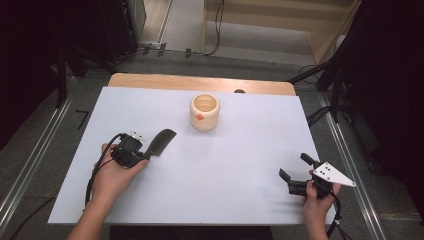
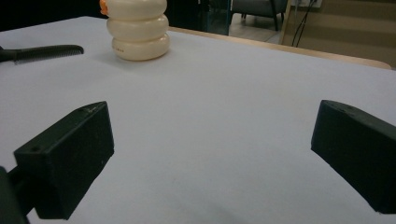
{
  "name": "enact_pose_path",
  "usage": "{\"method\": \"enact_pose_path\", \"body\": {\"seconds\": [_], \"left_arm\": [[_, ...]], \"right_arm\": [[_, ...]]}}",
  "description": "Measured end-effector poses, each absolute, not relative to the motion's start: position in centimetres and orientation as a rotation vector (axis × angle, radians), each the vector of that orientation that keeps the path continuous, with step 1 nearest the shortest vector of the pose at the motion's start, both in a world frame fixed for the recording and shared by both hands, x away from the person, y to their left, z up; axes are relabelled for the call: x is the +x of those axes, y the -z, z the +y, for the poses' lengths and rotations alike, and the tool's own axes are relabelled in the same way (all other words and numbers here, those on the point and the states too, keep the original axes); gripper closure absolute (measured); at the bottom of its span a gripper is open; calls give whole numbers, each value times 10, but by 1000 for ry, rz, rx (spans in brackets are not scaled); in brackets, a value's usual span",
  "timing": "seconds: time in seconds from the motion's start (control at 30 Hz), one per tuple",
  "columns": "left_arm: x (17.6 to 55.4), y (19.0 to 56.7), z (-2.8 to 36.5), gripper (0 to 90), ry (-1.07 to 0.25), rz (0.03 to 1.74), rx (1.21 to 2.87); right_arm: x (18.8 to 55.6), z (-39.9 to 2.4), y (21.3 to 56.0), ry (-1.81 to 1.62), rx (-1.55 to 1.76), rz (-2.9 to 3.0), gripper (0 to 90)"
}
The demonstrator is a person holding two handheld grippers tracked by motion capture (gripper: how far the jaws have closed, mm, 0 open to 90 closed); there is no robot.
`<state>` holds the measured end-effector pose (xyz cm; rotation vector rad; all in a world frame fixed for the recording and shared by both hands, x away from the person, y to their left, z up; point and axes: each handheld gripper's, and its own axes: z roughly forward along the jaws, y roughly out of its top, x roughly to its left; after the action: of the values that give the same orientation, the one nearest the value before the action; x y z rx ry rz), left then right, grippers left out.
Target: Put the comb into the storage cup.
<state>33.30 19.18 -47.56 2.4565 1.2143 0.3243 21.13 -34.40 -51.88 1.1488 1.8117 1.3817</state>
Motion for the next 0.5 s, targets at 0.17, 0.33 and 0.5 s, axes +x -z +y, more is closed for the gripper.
{"method": "enact_pose_path", "body": {"seconds": [0.17, 0.33, 0.5], "left_arm": [[333, 476, 192, 713, -314, 1208, 2457], [331, 478, 197, 715, -300, 1210, 2401], [329, 480, 205, 716, -274, 1210, 2332]], "right_arm": [[212, -343, 519, -1377, 1141, 1817, 0], [212, -343, 519, -1376, 1148, 1815, 0], [212, -344, 519, -1377, 1151, 1812, 0]]}}
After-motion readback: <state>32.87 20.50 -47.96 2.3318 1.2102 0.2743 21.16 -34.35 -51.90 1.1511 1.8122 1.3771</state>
